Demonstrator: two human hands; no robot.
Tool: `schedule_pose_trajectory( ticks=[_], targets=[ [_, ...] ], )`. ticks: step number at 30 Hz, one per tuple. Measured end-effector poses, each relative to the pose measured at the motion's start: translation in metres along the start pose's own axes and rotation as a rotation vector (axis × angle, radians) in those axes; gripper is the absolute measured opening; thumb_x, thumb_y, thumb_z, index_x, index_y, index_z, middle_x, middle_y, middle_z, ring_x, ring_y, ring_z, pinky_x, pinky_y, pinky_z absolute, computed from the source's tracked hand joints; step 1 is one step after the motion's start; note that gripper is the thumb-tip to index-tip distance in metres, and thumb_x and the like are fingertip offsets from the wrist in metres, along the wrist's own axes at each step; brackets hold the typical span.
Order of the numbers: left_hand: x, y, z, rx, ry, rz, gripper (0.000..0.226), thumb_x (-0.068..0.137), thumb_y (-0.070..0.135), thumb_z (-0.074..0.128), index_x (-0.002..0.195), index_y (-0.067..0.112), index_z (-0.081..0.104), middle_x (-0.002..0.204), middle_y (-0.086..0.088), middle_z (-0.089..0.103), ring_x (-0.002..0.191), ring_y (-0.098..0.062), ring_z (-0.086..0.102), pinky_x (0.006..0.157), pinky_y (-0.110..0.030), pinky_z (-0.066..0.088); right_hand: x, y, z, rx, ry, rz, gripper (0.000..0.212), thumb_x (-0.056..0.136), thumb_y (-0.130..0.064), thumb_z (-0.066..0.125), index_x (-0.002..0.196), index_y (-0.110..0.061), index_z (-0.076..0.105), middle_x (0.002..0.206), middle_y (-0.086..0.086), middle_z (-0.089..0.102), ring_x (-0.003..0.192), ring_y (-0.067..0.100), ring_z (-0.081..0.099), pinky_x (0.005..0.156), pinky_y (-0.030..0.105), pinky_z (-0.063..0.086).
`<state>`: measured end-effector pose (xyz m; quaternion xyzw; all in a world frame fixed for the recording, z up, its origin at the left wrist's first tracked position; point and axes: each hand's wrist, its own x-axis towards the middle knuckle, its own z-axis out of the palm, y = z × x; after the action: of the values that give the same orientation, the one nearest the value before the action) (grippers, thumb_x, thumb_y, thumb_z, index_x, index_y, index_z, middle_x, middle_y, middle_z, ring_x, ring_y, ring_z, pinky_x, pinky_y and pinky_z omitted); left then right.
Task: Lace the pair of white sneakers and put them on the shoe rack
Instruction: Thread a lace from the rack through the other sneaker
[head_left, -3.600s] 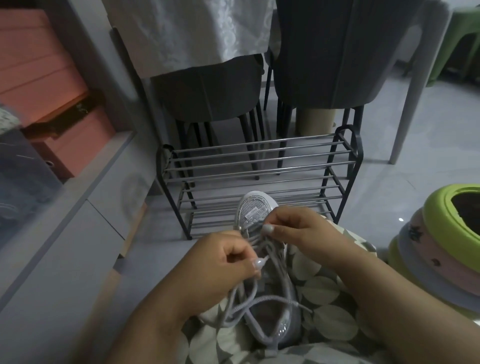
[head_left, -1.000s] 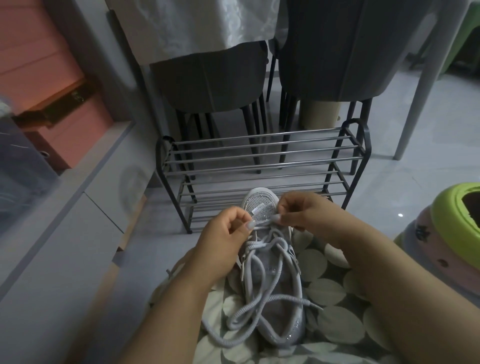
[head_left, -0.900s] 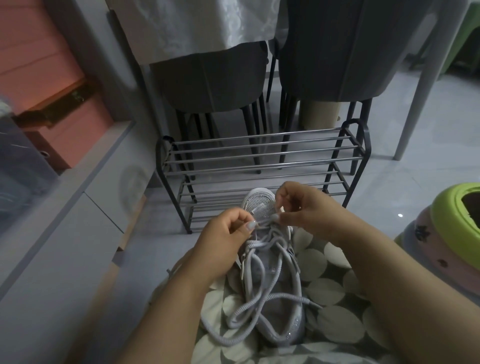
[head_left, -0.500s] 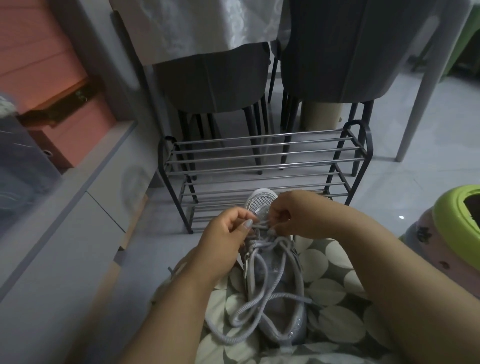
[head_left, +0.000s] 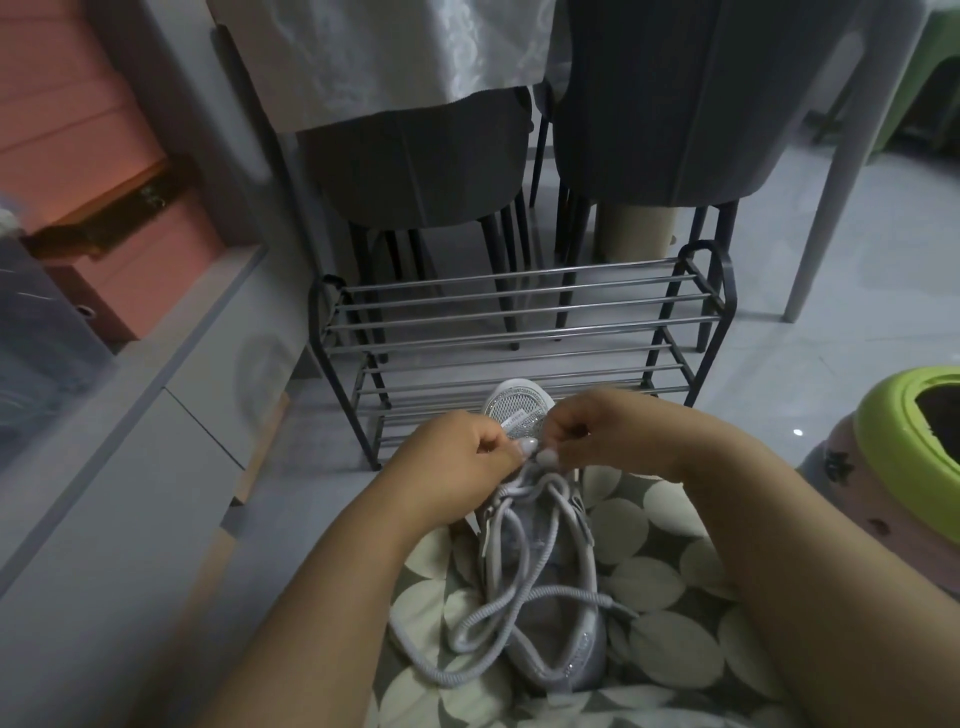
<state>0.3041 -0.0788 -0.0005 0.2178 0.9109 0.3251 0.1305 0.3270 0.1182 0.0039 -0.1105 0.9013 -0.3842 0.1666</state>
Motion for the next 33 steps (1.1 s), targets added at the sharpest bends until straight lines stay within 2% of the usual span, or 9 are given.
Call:
schedule_pose_trajectory(
  ticks=[3, 7, 11, 15, 20, 23, 26, 30, 33],
  targets=[
    [-0.002, 0.001, 0.001, -0.091, -0.055, -0.062, 0.033, 0.081, 0.049, 0.068, 0.068, 0.019, 0.063, 0.047, 0.012, 0.047, 0.043, -0.003, 0.041, 0.051, -0.022, 0.035, -0.003, 0.007, 0.004, 0.377, -0.008, -0.005, 0.014, 0.086, -0.016, 0.066, 0.072, -0.017, 0.062, 0.063, -0.007, 0.054, 0.059, 0.006, 0.043, 0.058, 0.019, 0.036],
    [-0.005, 0.004, 0.0, -0.234, -0.094, -0.074, 0.022, 0.085, 0.029, 0.07, 0.067, 0.019, 0.062, 0.047, 0.013, 0.049, 0.04, 0.0, 0.041, 0.047, -0.016, 0.035, -0.003, 0.011, 0.008, 0.613, -0.003, -0.032, 0.014, 0.076, -0.021, 0.064, 0.075, -0.009, 0.058, 0.061, -0.004, 0.053, 0.054, 0.006, 0.043, 0.054, 0.016, 0.037],
    [-0.011, 0.001, 0.001, -0.646, -0.052, -0.14, 0.02, 0.091, 0.005, 0.058, 0.072, 0.008, 0.058, 0.043, 0.012, 0.047, 0.039, -0.001, 0.041, 0.038, -0.011, 0.032, -0.007, 0.018, 0.005, 0.817, -0.036, -0.043, 0.011, 0.081, -0.008, 0.062, 0.075, -0.004, 0.054, 0.06, -0.002, 0.06, 0.049, 0.005, 0.048, 0.049, 0.012, 0.04],
    [-0.015, -0.021, 0.0, -0.945, 0.053, -0.171, 0.019, 0.073, 0.007, 0.063, 0.056, 0.015, 0.06, 0.048, 0.003, 0.039, 0.048, -0.011, 0.032, 0.047, -0.021, 0.025, -0.01, 0.032, -0.002, 0.977, -0.04, -0.045, 0.024, 0.067, -0.013, 0.082, 0.072, -0.005, 0.06, 0.066, 0.011, 0.06, 0.048, 0.01, 0.049, 0.047, 0.016, 0.039],
    [-0.013, -0.011, 0.009, -0.614, -0.015, -0.151, 0.026, 0.068, 0.025, 0.055, 0.044, 0.021, 0.048, 0.046, 0.007, 0.035, 0.044, -0.008, 0.032, 0.049, -0.025, 0.025, -0.008, 0.015, 0.002, 0.677, 0.037, 0.028, 0.016, 0.078, 0.008, 0.063, 0.079, -0.008, 0.06, 0.063, 0.008, 0.058, 0.054, 0.018, 0.047, 0.047, 0.021, 0.038],
    [-0.009, -0.011, 0.013, -0.411, -0.05, -0.125, 0.043, 0.078, 0.043, 0.065, 0.046, 0.021, 0.045, 0.046, 0.01, 0.037, 0.044, -0.008, 0.033, 0.05, -0.023, 0.028, -0.004, 0.002, 0.006, 0.3, 0.076, 0.061, 0.007, 0.08, -0.01, 0.072, 0.08, -0.011, 0.064, 0.06, -0.003, 0.06, 0.053, 0.009, 0.05, 0.049, 0.019, 0.04],
    [-0.009, -0.012, 0.013, -0.314, -0.009, -0.044, 0.046, 0.092, 0.033, 0.061, 0.049, 0.022, 0.049, 0.044, 0.013, 0.04, 0.044, -0.003, 0.035, 0.049, -0.019, 0.032, 0.001, -0.001, 0.008, 0.075, 0.087, 0.047, 0.015, 0.079, -0.023, 0.075, 0.07, -0.019, 0.064, 0.055, -0.012, 0.056, 0.049, -0.001, 0.045, 0.051, 0.013, 0.036],
    [-0.016, -0.021, 0.007, -0.653, 0.023, -0.025, 0.038, 0.09, 0.012, 0.061, 0.051, 0.015, 0.058, 0.051, 0.009, 0.049, 0.049, -0.004, 0.045, 0.051, -0.02, 0.038, -0.006, 0.013, 0.002, 0.287, 0.121, 0.003, 0.02, 0.077, -0.024, 0.076, 0.073, -0.01, 0.064, 0.066, 0.002, 0.056, 0.064, 0.016, 0.048, 0.063, 0.026, 0.037],
    [-0.022, -0.026, 0.006, -0.851, 0.074, -0.068, 0.031, 0.068, 0.011, 0.069, 0.042, 0.015, 0.055, 0.046, 0.002, 0.044, 0.043, -0.005, 0.041, 0.043, -0.017, 0.034, -0.011, 0.022, 0.0, 0.511, 0.128, 0.03, 0.017, 0.067, -0.023, 0.076, 0.068, -0.012, 0.063, 0.064, 0.005, 0.052, 0.065, 0.024, 0.039, 0.061, 0.031, 0.03]
  ],
)
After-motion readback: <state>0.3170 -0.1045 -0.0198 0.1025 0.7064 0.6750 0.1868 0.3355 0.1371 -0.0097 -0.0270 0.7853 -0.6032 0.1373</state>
